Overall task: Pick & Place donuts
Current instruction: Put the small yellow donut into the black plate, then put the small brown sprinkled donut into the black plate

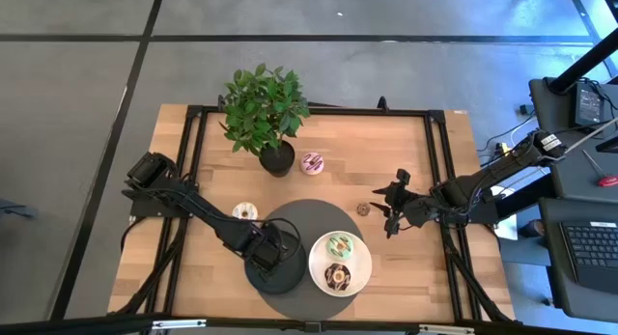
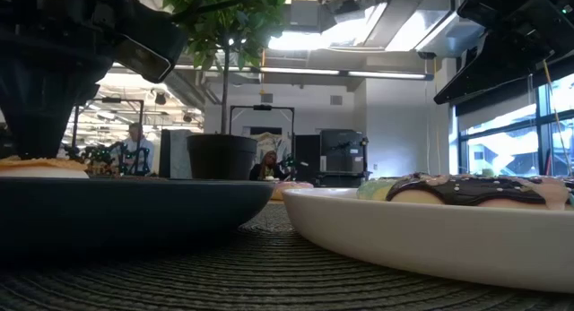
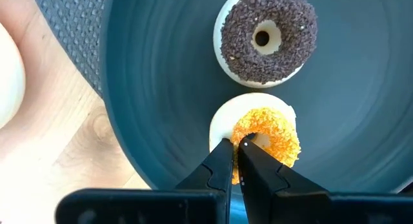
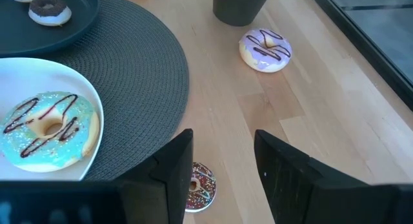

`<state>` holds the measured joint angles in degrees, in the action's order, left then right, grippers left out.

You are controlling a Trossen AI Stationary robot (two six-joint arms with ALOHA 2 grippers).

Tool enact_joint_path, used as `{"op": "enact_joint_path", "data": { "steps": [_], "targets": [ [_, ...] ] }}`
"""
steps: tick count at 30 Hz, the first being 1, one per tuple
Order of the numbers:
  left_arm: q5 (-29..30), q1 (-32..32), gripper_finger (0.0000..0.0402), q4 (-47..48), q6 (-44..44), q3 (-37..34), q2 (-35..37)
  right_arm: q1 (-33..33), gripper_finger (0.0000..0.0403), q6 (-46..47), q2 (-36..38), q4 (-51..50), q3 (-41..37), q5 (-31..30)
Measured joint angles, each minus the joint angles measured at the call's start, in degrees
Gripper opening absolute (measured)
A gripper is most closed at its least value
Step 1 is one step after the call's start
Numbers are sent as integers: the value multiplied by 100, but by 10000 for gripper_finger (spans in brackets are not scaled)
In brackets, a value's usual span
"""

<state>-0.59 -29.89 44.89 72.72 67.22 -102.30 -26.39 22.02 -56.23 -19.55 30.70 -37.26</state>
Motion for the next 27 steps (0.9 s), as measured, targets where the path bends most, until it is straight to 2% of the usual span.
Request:
{"op": "enact_joint_path", "data": {
  "steps": [10, 21, 27],
  "targets": [
    [4, 0, 22, 9, 1, 0, 1, 0, 166, -2, 0, 0, 0, 0],
    [-37, 8, 90, 8, 1, 0, 2, 0, 166, -2, 0, 0, 0, 0],
    [-211, 83, 112, 19, 1, 2, 40, 3, 166, 1, 0, 0, 0, 2]
  ]
}}
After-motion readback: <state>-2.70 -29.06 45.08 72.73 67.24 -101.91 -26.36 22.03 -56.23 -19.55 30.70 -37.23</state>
